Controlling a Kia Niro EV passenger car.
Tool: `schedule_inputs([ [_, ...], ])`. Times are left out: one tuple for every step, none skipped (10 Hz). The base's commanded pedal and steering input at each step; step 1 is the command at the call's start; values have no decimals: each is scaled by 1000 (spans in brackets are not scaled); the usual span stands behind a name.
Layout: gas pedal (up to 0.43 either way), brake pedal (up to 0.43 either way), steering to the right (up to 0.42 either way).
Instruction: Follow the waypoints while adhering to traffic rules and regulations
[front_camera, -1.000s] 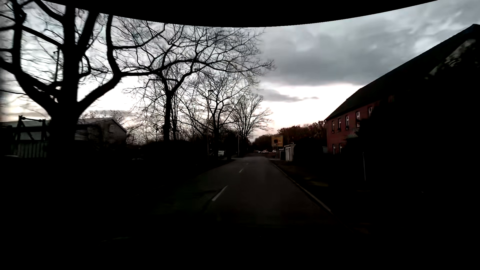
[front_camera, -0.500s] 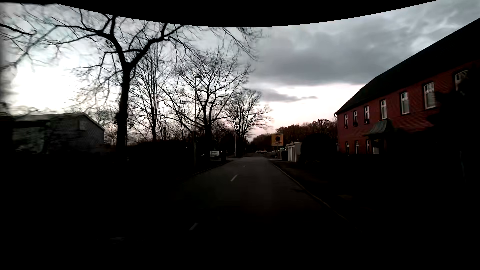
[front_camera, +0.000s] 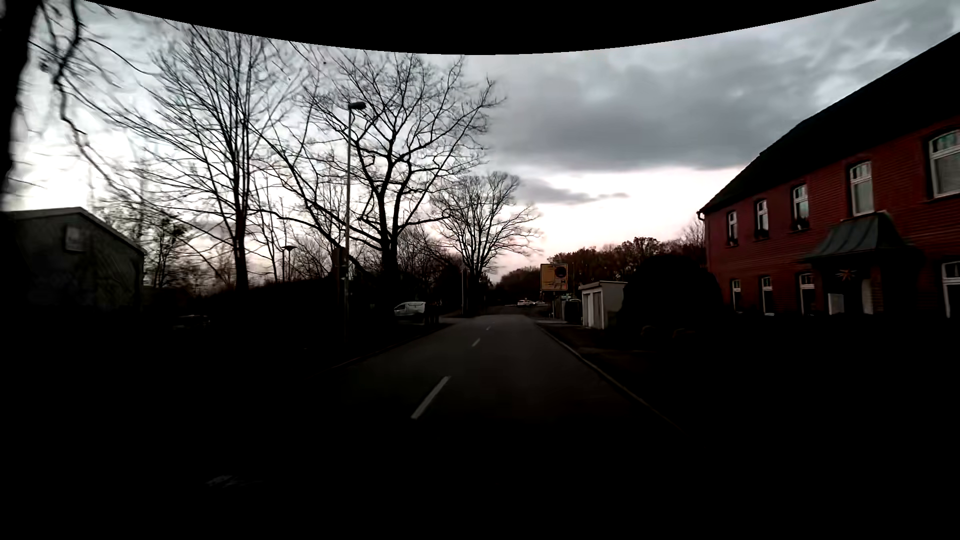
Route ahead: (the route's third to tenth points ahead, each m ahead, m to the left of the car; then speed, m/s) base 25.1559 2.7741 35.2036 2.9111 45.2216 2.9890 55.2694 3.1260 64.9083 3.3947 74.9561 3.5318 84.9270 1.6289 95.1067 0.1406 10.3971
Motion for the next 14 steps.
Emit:
schedule_inputs([
  [118,0,9],
  [118,0,6],
  [118,0,4],
  [118,0,4],
  [110,0,3],
  [110,0,3],
  [110,0,3],
  [110,0,3],
  [98,0,2],
  [98,0,1],
  [98,0,1],
  [98,0,1],
  [98,0,1],
  [98,0,1],
])
